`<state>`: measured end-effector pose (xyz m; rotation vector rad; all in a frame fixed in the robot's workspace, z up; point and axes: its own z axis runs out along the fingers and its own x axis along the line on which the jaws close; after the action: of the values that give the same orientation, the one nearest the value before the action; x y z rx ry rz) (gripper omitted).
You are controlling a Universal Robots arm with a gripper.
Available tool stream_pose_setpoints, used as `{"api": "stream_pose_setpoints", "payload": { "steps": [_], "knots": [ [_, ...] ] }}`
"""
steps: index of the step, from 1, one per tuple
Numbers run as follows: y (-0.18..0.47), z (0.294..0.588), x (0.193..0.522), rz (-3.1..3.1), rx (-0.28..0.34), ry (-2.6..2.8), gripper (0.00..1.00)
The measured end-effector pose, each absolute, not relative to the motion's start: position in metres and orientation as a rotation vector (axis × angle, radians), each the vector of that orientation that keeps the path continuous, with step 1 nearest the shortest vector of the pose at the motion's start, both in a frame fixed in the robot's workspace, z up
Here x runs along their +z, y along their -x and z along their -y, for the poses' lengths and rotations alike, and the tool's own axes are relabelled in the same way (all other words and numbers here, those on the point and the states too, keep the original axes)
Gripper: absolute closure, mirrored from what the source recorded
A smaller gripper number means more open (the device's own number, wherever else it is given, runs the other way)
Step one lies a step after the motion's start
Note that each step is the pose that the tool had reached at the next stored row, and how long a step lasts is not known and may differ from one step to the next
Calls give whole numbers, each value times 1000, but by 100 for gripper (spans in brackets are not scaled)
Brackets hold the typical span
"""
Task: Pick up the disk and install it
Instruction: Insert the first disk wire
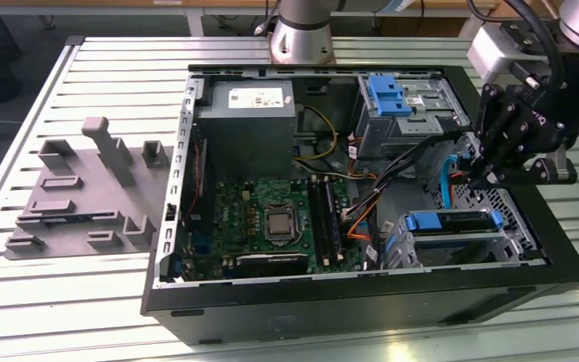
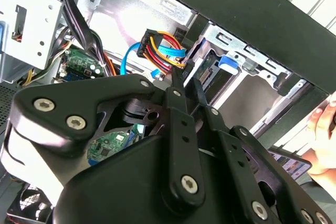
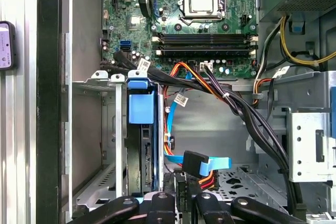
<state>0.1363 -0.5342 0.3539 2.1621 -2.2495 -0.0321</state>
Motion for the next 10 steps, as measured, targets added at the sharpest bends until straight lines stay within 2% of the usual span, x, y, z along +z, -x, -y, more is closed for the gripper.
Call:
{"api": "stream_pose_setpoints", "payload": {
  "steps": [3, 4, 10],
  "knots": [
    [-136, 534, 354, 2249, -32, -2162, 78],
    [-136, 534, 354, 2249, -32, -2162, 84],
    [-131, 535, 353, 2259, -4, -2171, 84]
  ]
}}
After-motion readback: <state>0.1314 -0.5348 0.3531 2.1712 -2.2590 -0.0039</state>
